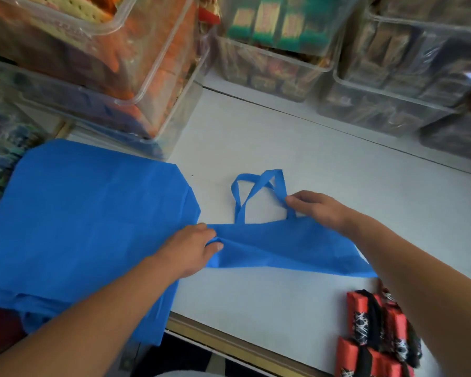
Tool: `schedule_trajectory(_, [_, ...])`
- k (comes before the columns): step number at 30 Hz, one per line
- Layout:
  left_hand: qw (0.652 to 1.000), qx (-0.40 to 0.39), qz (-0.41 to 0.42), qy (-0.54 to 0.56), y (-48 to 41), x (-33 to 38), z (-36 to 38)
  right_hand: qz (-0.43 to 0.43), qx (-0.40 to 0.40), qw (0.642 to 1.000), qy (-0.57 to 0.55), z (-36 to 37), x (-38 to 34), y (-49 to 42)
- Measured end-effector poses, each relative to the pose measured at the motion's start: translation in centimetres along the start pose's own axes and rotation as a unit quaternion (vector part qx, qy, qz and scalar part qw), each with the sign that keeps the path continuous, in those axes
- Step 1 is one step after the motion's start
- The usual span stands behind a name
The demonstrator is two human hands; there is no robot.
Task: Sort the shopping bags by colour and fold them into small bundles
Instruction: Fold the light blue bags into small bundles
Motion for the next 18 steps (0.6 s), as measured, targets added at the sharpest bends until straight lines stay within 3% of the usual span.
schedule_trajectory(3, [0.999,0.012,-0.020,-0.035,-1.6,-0.5,-0.1,0.004,-0.070,0.986,0.149,-1.1,0.2,-0.1])
schedule_trajectory(5, [0.998,0.029,-0.034,-0.041,-2.1,-0.9,0.2,0.002,-0.050,0.971,0.236,-0.6,0.6,-0.1])
schedule_trajectory(10, [0.995,0.085,-0.049,-0.035,-2.9,-0.5,0.5,-0.021,-0.048,0.962,0.269,0.1,2.3,1.2])
schedule_trajectory(14, [0.989,0.120,-0.054,-0.068,-2.9,-0.3,0.8,-0.033,0.034,0.892,0.449,0.0,3.1,1.2])
schedule_trajectory(18, [0.954,0.192,0.005,-0.228,-2.5,-0.2,1.0,-0.040,0.118,0.907,0.403,0.2,4.1,-0.1])
Point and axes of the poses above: each hand's wrist, its own y-axis away from the middle knuckle, its own z-axis out of the palm, x = y × z, the point moved 1 cm from there along -y, towards the middle knuckle, and after that the axes turned 7 degrees about z, right-handed, at the moved point
